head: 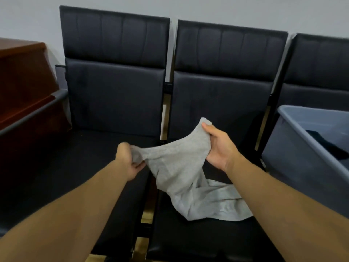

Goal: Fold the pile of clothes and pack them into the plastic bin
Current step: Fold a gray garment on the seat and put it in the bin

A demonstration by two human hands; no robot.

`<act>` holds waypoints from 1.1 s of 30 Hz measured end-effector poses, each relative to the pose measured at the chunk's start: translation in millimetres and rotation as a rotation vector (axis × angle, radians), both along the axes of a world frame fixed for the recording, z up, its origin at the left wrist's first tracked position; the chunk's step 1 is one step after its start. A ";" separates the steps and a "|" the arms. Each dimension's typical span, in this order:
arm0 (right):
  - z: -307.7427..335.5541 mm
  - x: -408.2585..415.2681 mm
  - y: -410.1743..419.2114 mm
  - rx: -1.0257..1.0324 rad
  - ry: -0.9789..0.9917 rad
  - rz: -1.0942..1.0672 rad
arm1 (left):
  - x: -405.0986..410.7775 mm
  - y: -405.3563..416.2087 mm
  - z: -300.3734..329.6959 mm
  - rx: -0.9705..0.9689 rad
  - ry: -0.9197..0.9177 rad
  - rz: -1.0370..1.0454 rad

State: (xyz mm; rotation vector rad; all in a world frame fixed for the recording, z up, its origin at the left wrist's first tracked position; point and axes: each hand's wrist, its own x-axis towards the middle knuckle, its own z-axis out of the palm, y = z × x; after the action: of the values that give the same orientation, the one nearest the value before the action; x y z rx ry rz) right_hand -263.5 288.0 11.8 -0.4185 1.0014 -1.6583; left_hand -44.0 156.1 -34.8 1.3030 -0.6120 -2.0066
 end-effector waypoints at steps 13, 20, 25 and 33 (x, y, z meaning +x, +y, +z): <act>121.4 -28.6 26.8 -0.037 0.386 -0.553 | -34.1 38.1 146.5 -0.409 0.438 -0.136; 199.4 -19.7 54.0 0.122 0.999 -0.410 | -38.2 56.2 222.4 -0.980 -0.087 -0.367; 235.3 5.8 73.5 0.054 0.959 -0.425 | -34.5 91.6 265.8 -1.159 -0.213 -0.388; 275.0 32.3 115.6 0.054 1.643 -0.668 | -10.1 133.0 318.2 -1.551 -0.505 -0.116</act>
State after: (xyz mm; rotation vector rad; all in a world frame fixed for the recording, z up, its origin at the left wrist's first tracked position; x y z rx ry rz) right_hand -231.2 403.6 286.8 -1.6735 2.5506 -1.6287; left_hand -54.2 289.1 283.4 0.6668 -1.9313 -0.6535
